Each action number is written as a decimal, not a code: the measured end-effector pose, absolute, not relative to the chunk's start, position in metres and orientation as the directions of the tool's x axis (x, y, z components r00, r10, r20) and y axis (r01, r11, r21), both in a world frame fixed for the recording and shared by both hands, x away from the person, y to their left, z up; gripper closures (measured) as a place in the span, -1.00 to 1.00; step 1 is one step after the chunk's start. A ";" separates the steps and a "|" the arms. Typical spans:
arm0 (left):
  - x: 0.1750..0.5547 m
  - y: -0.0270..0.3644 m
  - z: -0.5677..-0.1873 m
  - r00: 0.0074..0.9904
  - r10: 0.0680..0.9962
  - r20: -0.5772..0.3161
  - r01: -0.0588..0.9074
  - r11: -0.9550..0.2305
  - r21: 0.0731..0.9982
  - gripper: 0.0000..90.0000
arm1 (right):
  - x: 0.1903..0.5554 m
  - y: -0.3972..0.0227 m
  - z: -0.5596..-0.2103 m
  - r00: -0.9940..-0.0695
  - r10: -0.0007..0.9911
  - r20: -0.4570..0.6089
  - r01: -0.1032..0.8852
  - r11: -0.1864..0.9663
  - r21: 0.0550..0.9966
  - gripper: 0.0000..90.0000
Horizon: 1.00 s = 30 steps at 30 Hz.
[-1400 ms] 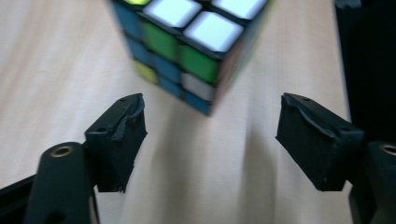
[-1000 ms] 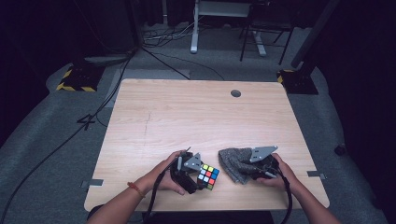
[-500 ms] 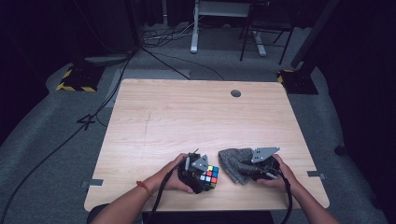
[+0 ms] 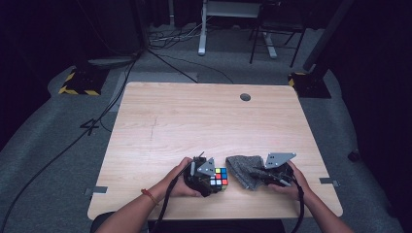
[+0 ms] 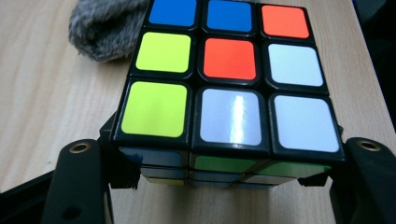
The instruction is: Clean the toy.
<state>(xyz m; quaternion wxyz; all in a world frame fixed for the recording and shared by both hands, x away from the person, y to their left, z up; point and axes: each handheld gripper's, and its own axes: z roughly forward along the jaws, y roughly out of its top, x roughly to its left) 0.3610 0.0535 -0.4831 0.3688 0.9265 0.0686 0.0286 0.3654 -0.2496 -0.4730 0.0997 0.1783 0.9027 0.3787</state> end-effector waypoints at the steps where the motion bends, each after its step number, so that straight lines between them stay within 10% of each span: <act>1: 0.361 0.054 -0.481 0.988 0.154 0.010 0.105 -0.715 0.691 -0.28 | 0.364 -0.250 -0.469 -0.918 0.395 -0.040 0.242 0.637 0.732 0.72; 19: 0.355 0.045 -0.465 0.979 0.180 0.099 0.071 -0.750 0.658 -0.27 | 0.340 -0.173 -0.416 -0.967 0.200 -0.155 0.023 0.679 0.734 0.72; 30: 0.357 0.050 -0.463 0.969 0.210 0.128 0.081 -0.763 0.641 -0.25 | 0.346 -0.160 -0.419 -0.943 0.243 -0.226 0.025 0.731 0.682 0.72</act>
